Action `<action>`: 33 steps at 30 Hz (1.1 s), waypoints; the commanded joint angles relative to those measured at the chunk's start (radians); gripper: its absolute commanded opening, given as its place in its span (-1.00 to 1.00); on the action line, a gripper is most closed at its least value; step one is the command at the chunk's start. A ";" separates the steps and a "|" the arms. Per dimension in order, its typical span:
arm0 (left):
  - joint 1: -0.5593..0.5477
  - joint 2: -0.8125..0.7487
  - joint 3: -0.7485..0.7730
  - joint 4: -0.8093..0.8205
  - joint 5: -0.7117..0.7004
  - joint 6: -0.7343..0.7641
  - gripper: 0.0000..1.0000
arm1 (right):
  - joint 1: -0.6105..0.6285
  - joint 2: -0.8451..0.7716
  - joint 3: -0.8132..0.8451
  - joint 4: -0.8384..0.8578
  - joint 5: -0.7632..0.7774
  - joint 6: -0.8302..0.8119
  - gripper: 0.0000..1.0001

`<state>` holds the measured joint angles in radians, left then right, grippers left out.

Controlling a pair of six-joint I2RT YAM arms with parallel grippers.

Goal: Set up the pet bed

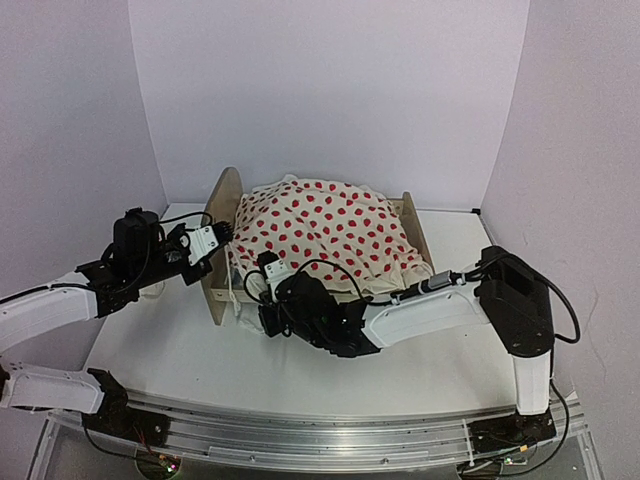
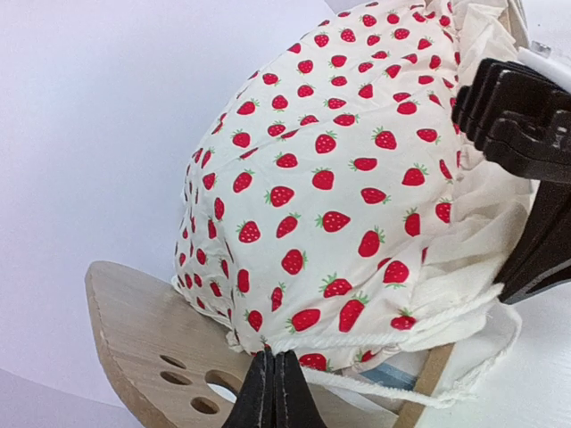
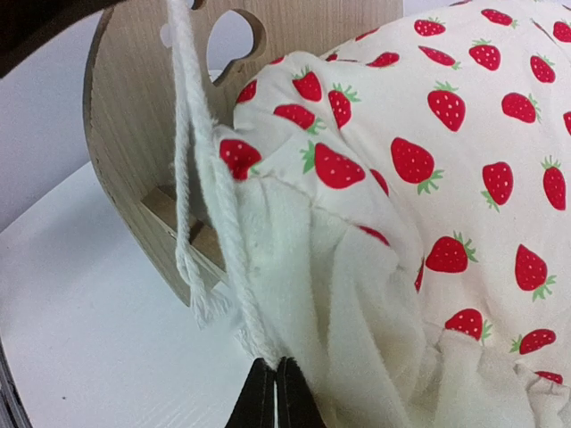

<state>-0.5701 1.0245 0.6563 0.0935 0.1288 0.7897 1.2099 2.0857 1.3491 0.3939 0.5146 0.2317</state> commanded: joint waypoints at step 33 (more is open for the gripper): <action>0.011 0.102 0.150 0.231 -0.161 1.058 -1.00 | -0.007 0.024 0.133 -0.102 -0.105 0.006 -1.00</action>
<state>-0.5697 1.1213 0.7349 0.2676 0.0362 1.7356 1.1954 2.0757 1.4344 0.3168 0.4660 0.2363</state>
